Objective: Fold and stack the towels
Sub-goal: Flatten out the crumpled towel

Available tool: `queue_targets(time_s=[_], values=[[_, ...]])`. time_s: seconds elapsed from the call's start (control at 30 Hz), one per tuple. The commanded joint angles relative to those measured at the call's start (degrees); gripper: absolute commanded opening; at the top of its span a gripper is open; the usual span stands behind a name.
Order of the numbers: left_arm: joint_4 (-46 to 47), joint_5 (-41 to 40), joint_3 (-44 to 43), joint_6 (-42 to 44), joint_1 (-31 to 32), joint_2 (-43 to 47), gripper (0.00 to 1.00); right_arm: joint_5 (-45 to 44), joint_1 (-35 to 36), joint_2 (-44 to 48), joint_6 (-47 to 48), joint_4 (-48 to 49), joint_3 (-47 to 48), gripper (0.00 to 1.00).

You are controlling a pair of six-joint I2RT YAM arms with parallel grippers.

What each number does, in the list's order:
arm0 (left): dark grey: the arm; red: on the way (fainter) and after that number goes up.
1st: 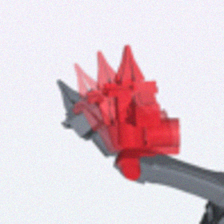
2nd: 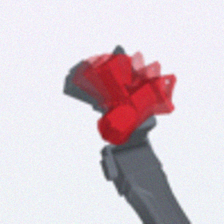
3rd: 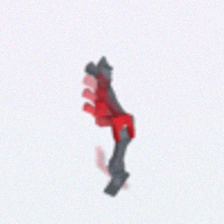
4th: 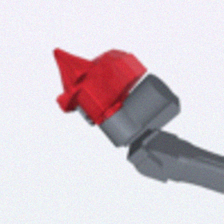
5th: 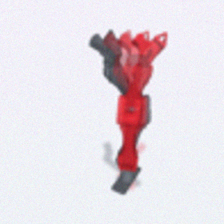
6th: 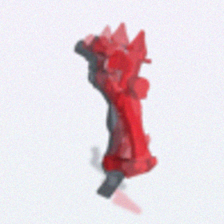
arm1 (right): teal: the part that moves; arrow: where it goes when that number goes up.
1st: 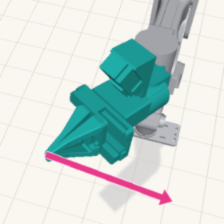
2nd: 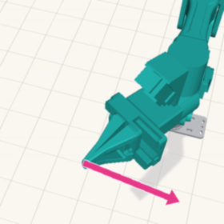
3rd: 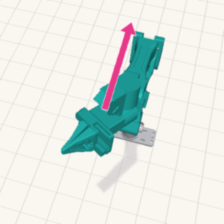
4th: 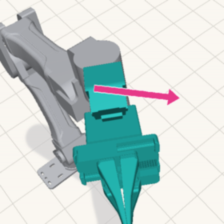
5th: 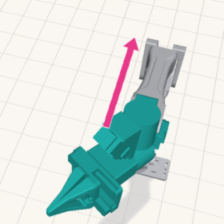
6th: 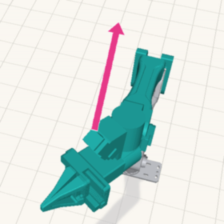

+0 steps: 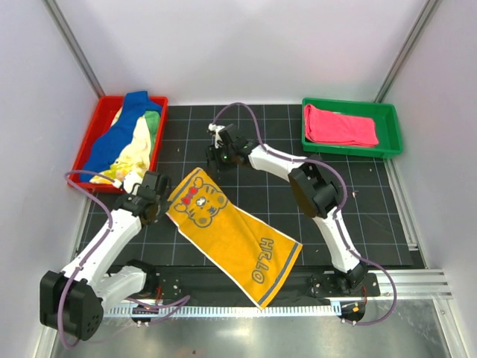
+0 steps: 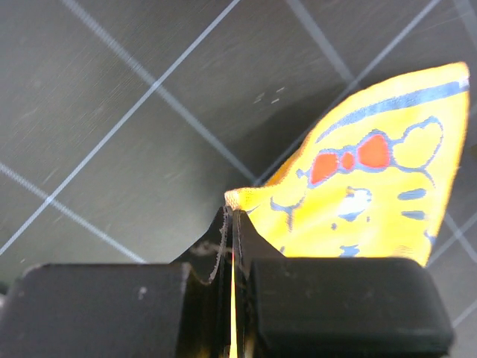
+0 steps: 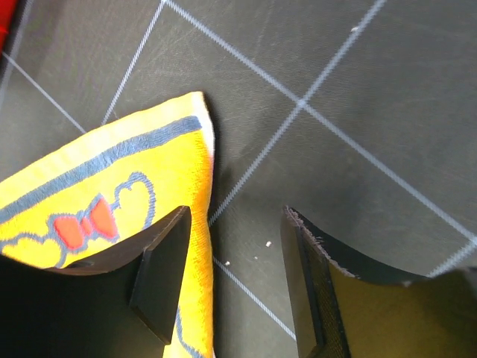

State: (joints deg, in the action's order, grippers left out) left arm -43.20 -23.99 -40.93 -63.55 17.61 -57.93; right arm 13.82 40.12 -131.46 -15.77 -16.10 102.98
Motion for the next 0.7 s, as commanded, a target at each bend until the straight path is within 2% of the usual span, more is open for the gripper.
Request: queue_targets(time_s=[0.0,0.4,0.67], values=[[-1.4,0.7,0.8,-1.6,-0.2,0.8,0.0,-4.6,2.0,-0.9,3.4,-1.4,3.5,0.59],[0.1,-0.5,2.2,-1.8,-0.3,-1.1,0.0,-13.5,6.5,-4.0,6.1,-1.0,7.1,0.6],[2.4,0.2,2.7,-1.9,-0.3,-3.2,0.0,-20.0,8.2,-4.8,6.7,3.2,7.1,0.6]])
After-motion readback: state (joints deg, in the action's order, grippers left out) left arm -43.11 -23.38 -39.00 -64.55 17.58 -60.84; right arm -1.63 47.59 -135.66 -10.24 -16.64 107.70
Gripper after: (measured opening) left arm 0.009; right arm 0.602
